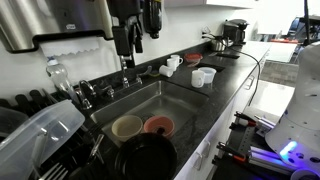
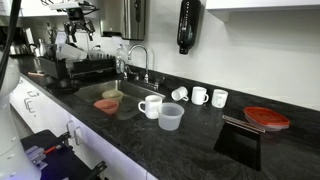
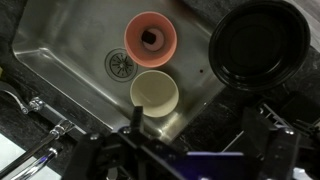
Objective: Take the bowl out of the dish rack and put it in the sink
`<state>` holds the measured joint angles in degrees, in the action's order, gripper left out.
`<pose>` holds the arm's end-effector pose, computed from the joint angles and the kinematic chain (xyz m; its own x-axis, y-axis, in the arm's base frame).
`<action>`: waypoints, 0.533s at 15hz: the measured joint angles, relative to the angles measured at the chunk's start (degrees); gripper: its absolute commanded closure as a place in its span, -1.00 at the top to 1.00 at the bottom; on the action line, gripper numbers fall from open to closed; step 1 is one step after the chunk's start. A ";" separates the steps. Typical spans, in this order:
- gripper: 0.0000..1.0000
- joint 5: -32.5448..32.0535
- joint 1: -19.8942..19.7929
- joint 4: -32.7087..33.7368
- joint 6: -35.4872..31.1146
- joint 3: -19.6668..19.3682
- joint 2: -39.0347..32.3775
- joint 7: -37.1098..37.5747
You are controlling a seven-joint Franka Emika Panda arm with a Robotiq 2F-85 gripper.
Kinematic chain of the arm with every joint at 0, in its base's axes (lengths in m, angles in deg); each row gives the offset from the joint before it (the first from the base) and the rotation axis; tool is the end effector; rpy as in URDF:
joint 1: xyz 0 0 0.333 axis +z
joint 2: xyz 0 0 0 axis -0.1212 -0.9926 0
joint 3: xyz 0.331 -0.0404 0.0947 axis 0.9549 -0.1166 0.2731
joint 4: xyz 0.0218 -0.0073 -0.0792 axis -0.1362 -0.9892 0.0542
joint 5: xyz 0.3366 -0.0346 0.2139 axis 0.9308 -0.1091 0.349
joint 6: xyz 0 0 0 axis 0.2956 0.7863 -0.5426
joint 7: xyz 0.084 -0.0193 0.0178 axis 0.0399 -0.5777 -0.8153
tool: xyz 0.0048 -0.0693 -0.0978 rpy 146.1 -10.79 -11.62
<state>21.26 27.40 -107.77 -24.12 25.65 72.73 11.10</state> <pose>0.4362 0.3776 0.5395 0.8092 0.5874 0.0077 0.5775 -0.7978 0.1734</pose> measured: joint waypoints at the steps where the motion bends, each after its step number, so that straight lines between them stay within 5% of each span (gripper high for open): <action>1: 1.00 -0.01 0.64 0.93 0.00 0.06 -0.88 1.19; 8: 1.00 0.97 3.60 12.92 2.32 -0.27 -10.56 15.43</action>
<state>22.23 31.00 -94.85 -21.80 25.38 62.18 26.52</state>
